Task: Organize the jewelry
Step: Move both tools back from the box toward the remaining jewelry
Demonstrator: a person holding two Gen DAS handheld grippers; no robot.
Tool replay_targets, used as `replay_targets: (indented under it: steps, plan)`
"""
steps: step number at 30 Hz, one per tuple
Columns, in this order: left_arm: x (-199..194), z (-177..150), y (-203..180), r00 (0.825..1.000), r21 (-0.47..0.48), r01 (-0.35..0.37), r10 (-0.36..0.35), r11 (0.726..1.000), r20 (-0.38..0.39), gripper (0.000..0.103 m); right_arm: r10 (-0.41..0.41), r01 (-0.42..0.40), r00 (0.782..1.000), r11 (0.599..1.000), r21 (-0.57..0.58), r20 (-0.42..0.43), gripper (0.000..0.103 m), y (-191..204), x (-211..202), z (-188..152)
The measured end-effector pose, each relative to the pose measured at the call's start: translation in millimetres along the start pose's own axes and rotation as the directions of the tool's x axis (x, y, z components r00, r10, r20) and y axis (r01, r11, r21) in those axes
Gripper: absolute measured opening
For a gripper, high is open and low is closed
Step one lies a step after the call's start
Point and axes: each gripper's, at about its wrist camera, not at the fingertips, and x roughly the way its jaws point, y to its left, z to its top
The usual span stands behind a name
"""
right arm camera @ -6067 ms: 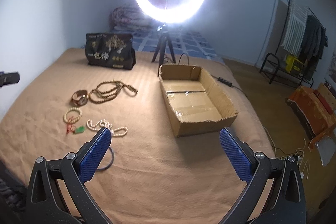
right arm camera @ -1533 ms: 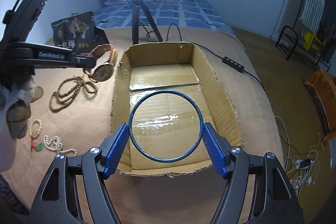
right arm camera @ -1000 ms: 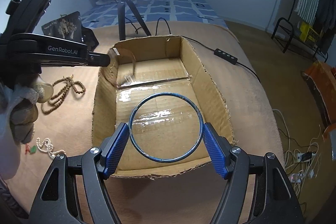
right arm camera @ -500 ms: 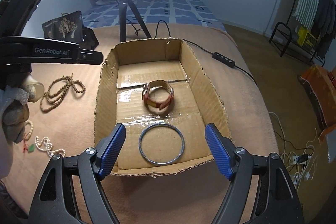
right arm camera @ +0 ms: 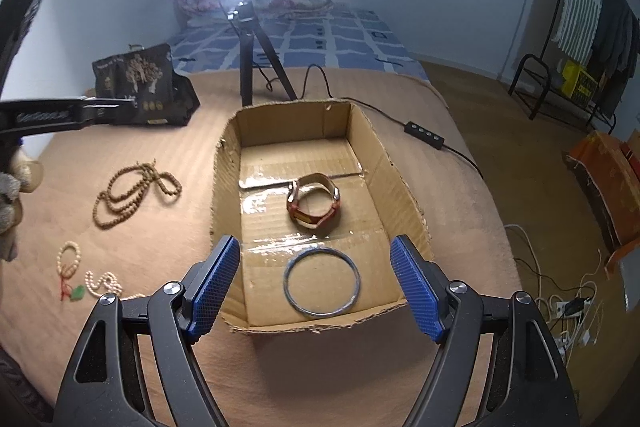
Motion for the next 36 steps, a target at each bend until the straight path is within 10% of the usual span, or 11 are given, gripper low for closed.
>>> replay_targets:
  steps: [3, 25, 36]
  plan:
    - [-19.0, -8.0, 24.9, 0.999, 0.002, -0.030, 0.030, 1.000, 0.020, 0.052, 0.017, -0.017, 1.000, 1.000, 0.005, 0.010, 0.078, 5.6, -3.9, 2.7]
    - [-24.4, -73.7, 134.5, 0.995, -0.142, -0.076, 0.066, 0.987, -0.069, 0.052, 0.158, -0.164, 0.986, 0.974, -0.155, -0.054, 0.078, 87.1, 0.7, -15.8]
    - [-17.2, -78.2, 153.4, 0.995, -0.190, -0.058, 0.041, 0.980, -0.093, 0.052, 0.267, -0.307, 0.950, 0.891, -0.335, -0.162, 0.078, 146.8, 21.0, -31.7]
